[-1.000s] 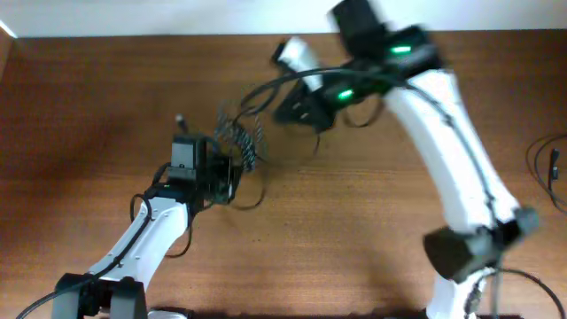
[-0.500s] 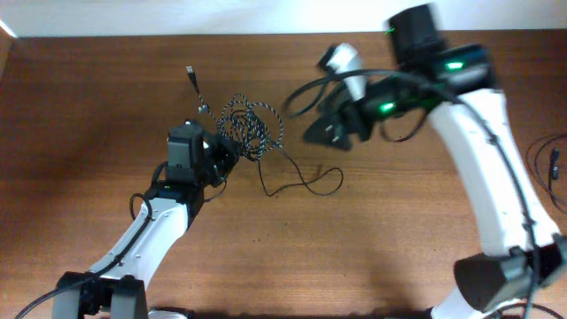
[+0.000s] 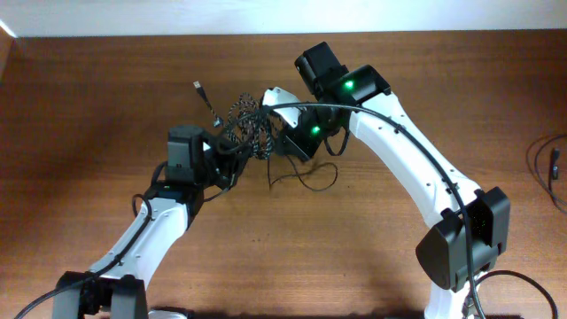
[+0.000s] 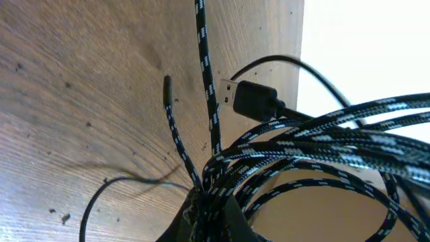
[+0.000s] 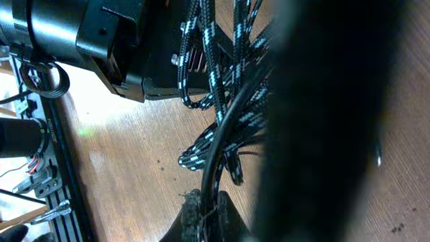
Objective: Untangle cables
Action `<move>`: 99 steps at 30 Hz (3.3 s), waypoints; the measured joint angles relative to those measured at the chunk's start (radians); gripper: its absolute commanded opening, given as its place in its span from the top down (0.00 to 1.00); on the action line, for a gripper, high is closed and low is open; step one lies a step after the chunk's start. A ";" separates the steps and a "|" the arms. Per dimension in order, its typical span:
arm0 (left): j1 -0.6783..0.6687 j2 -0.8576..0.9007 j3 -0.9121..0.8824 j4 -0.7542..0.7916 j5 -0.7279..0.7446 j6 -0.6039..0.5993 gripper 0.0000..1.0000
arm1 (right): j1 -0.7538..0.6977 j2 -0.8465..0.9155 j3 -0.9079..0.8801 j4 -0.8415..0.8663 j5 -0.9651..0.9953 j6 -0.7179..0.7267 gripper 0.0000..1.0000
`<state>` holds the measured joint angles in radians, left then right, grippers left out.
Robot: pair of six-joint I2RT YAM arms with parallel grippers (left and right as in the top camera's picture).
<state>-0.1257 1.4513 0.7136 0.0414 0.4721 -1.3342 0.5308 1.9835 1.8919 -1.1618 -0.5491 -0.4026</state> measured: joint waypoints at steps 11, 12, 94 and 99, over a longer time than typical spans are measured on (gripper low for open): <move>0.002 -0.002 0.005 -0.365 -0.389 -0.162 1.00 | -0.102 -0.269 0.124 -0.187 0.021 0.071 0.32; 0.002 -0.002 0.005 -0.359 -0.351 -0.212 1.00 | -0.054 -0.214 0.047 -0.131 0.021 0.066 0.32; 0.080 -0.040 0.274 -0.428 -0.278 0.579 1.00 | -1.225 0.514 0.445 0.520 0.095 0.706 0.01; -0.322 0.010 0.267 0.379 -0.290 0.540 1.00 | -1.224 -0.068 0.558 0.399 -0.135 0.557 0.01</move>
<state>-0.4477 1.4612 0.9810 0.4202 0.1822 -0.7940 -0.6933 1.9156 2.4504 -0.7628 -0.6846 0.1539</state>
